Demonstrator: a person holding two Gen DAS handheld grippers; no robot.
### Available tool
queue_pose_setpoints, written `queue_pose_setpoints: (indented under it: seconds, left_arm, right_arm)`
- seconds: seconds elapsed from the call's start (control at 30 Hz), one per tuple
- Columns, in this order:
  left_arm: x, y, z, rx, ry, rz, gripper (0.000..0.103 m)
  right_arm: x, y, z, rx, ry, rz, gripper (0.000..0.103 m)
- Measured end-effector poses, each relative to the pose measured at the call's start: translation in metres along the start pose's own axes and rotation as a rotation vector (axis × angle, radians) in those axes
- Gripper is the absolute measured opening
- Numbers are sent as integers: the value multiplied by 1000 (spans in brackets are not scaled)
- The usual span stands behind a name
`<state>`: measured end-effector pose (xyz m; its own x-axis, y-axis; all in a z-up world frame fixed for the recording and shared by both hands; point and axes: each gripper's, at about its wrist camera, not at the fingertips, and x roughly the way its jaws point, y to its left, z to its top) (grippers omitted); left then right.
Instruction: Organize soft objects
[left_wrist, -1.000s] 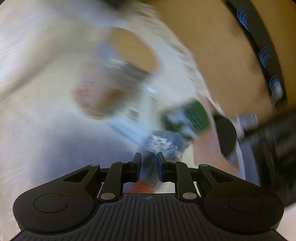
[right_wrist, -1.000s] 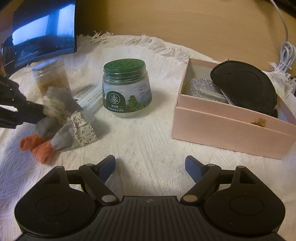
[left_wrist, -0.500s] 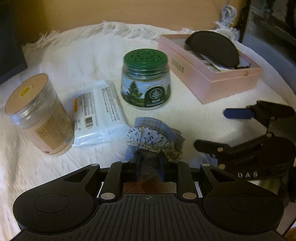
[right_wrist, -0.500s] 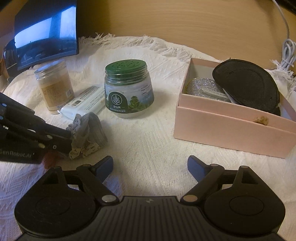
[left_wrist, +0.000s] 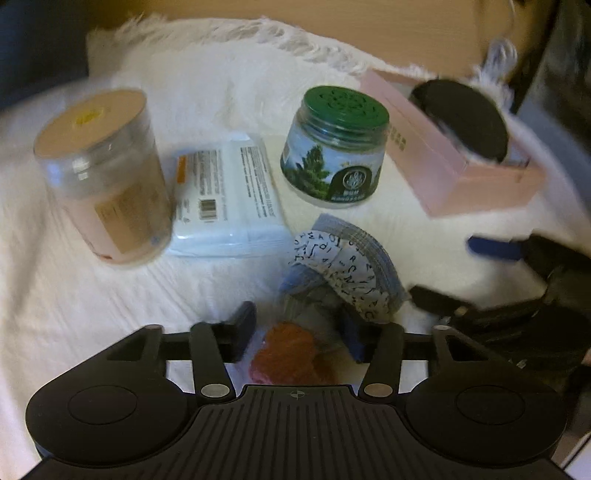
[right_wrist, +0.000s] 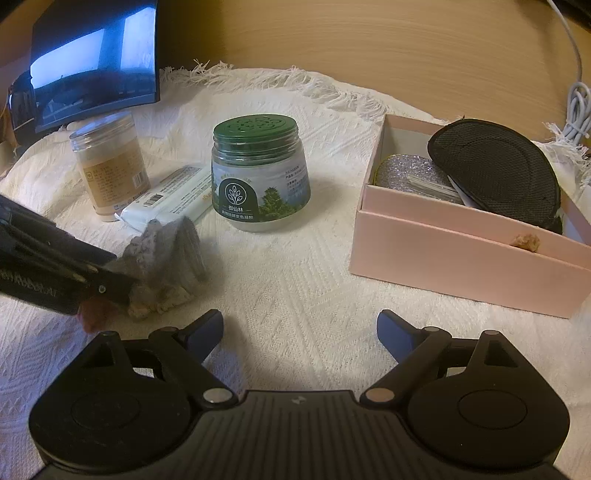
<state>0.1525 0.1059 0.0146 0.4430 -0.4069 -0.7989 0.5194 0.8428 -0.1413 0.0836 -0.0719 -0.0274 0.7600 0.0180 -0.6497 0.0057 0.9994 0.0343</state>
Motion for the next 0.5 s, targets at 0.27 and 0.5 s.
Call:
queue_pose_setpoints:
  seconds: [0.27, 0.5]
  left_arm:
    - [10, -15, -2, 89, 13, -72, 96]
    - [0, -13, -8, 61, -15, 7, 49]
  right_arm:
    - [3, 1, 1, -44, 28, 33, 101]
    - [3, -1, 5, -72, 58, 52, 100]
